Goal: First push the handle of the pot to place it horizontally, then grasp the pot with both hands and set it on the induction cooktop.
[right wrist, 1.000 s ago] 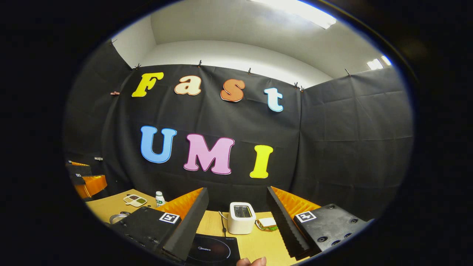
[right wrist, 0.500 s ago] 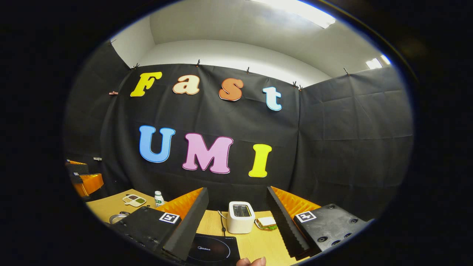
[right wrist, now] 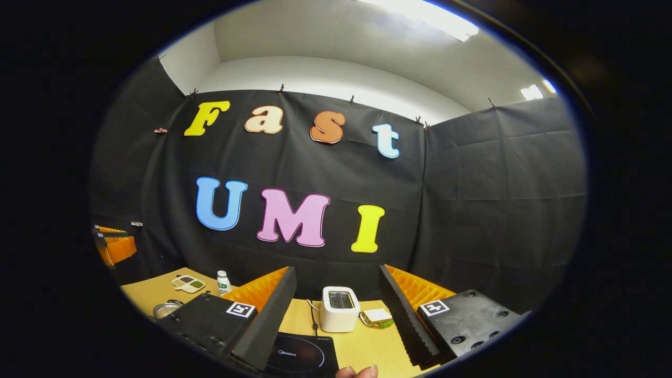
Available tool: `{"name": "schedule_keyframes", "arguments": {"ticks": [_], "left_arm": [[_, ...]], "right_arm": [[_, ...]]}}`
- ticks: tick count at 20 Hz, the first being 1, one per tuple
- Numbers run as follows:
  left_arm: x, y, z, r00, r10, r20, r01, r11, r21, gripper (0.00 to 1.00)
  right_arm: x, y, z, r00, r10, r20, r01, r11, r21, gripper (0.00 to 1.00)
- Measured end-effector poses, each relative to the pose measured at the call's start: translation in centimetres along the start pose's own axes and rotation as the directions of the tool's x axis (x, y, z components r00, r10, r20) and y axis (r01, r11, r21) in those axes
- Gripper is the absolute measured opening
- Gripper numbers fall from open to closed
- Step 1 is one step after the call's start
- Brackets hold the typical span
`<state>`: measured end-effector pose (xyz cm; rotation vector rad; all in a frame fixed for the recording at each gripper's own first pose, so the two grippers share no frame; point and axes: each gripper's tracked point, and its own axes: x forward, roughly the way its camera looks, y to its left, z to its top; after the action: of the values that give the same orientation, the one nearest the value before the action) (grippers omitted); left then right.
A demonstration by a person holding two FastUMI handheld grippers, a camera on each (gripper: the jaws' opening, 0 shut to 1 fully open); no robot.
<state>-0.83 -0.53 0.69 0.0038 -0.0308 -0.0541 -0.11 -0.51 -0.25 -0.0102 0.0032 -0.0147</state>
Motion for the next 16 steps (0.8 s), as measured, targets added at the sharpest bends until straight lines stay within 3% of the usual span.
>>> {"name": "schedule_keyframes", "arguments": {"ticks": [2,5,8,12,16], "left_arm": [[-0.2,-0.7,-0.6,0.998,-0.055,-0.022,0.055,0.998,-0.010,0.06],[-0.7,-1.3,-2.6,0.985,-0.131,-0.110,0.131,0.991,-0.001,0.05],[-1.4,-1.9,-6.6,0.942,-0.185,-0.281,0.188,0.982,-0.017,0.05],[-3.2,-2.6,-12.3,0.831,-0.239,-0.502,0.229,0.970,-0.082,0.05],[-5.6,-3.3,-17.5,0.678,-0.284,-0.679,0.253,0.956,-0.147,0.05]], "right_arm": [[0.0,0.1,-0.2,1.000,0.004,-0.003,-0.004,1.000,-0.003,0.98],[0.0,0.1,-0.3,1.000,0.003,-0.004,-0.003,1.000,-0.009,0.98],[-0.1,0.1,-0.6,1.000,0.000,-0.010,0.000,1.000,-0.003,0.98],[-0.4,-0.4,-0.9,1.000,-0.011,-0.009,0.011,1.000,-0.012,0.98],[-0.5,-0.9,-1.1,1.000,-0.025,-0.016,0.024,1.000,-0.012,0.98]]}}
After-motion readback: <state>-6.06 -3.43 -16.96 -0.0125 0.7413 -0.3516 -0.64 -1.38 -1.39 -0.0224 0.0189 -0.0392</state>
